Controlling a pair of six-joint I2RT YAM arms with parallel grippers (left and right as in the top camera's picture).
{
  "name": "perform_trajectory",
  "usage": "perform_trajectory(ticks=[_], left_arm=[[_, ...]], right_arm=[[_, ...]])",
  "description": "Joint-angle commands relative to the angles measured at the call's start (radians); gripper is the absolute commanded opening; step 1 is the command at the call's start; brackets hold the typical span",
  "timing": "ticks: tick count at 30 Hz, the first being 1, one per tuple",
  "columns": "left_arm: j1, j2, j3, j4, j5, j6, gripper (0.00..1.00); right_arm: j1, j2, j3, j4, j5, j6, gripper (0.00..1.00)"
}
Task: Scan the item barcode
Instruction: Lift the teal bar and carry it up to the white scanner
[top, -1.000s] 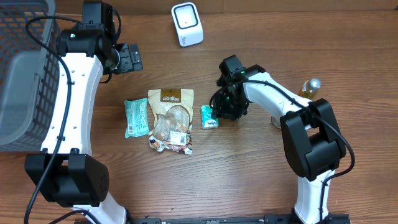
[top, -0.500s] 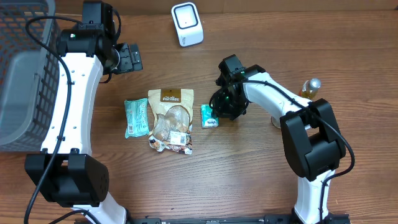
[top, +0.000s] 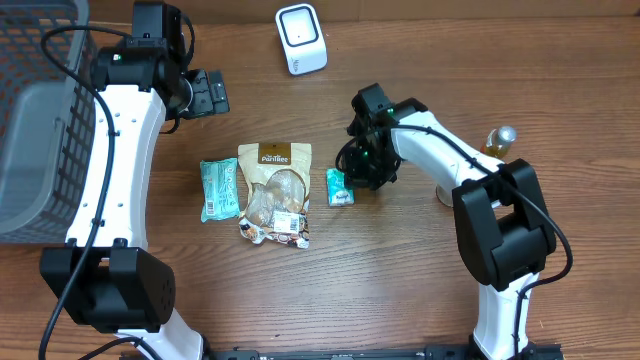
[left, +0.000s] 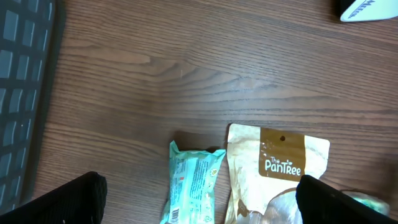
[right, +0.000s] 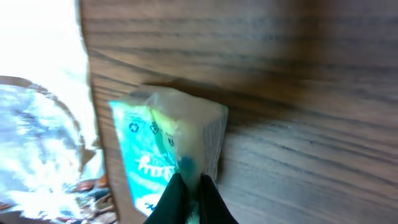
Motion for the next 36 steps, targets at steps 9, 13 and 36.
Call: perform_trajectory(ticks=[9,13,36], left_arm=[[-0.006,-0.008,0.012,0.0,0.003,-0.003,1.0],[-0.006,-0.008,0.012,0.0,0.002,-0.003,1.0],[-0.006,-0.008,0.012,0.0,0.003,-0.003,0.99]], right_arm=[[-0.001,-0.044,0.139,-0.057,0.011,0.0,0.04],[-0.001,-0.044,0.139,-0.056,0.011,0.0,0.04],[-0.001,-0.044,0.139,-0.018,0.011,0.001,0.04]])
